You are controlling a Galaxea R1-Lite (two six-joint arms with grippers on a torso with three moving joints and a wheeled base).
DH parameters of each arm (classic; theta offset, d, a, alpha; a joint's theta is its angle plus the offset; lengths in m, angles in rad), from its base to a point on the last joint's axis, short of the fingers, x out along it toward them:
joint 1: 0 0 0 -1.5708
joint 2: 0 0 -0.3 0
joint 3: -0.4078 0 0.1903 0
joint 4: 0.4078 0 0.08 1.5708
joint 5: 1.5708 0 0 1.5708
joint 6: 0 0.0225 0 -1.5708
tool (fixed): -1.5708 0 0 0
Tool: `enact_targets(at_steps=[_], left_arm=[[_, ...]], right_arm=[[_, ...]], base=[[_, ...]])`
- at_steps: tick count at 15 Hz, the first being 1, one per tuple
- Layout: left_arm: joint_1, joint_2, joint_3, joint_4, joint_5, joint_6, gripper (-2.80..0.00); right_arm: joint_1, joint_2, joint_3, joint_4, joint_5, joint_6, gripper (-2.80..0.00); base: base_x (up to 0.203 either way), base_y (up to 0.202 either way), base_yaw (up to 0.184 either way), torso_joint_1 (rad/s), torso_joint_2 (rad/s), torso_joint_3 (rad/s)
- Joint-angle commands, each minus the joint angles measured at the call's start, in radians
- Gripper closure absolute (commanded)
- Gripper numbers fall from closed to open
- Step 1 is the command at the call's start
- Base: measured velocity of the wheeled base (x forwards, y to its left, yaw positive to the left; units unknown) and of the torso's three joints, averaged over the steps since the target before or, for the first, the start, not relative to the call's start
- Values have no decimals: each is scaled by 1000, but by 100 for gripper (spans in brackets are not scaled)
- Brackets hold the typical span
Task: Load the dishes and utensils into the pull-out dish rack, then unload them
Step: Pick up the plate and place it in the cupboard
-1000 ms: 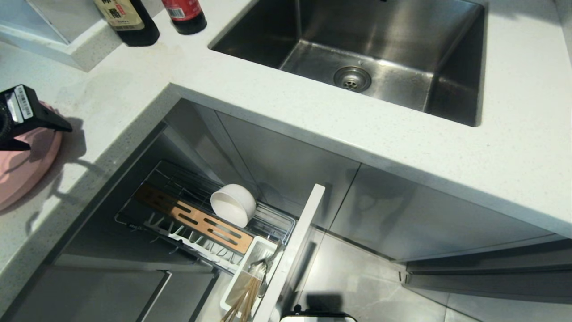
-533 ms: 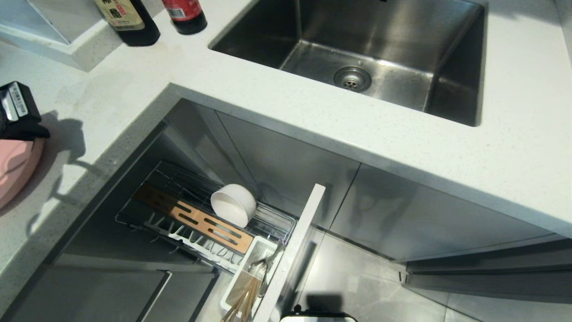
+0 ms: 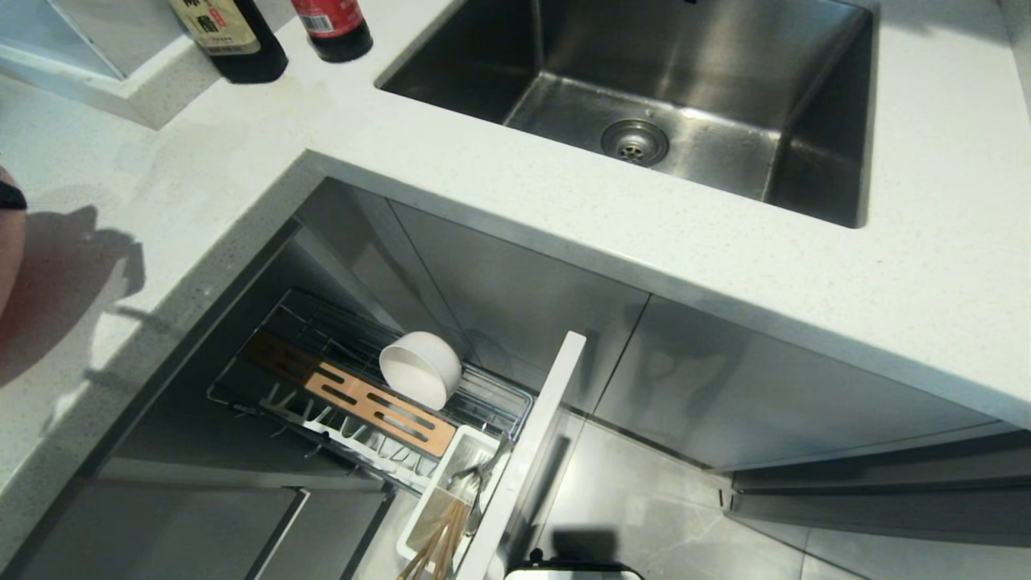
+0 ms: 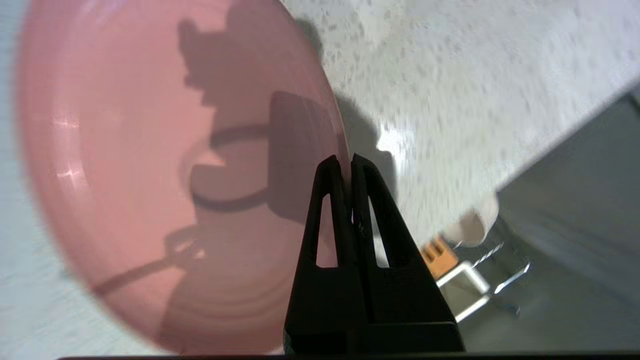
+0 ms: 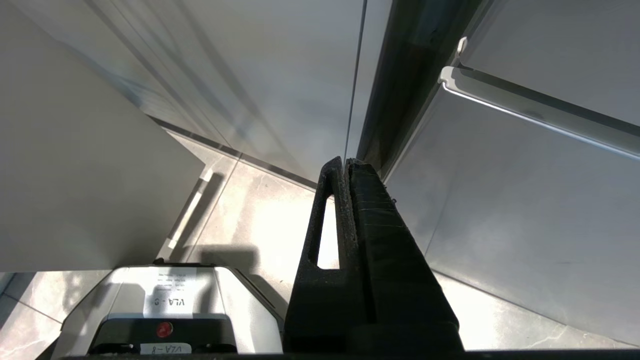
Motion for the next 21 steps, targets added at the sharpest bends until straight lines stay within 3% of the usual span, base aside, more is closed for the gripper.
enact_targets(at_steps=[1, 5, 10, 14, 21], left_arm=[[-5, -61, -54, 90, -1, 54, 0], [-8, -149, -91, 85, -4, 73, 0], [-15, -254, -93, -87, 0, 73, 0], [-123, -322, -86, -90, -1, 50, 0], [-337, -390, 15, -267, -2, -246, 0]], right_arm=[[1, 0, 2, 0, 0, 0, 0], [1, 0, 2, 0, 0, 0, 0], [1, 0, 2, 0, 0, 1, 0], [1, 0, 2, -1, 0, 0, 0], [1, 0, 2, 0, 0, 0, 0]], base=[[0, 0, 0, 0, 0, 0], [0, 0, 0, 0, 0, 0], [0, 0, 0, 0, 0, 0], [0, 0, 0, 0, 0, 0], [0, 0, 0, 0, 0, 0]])
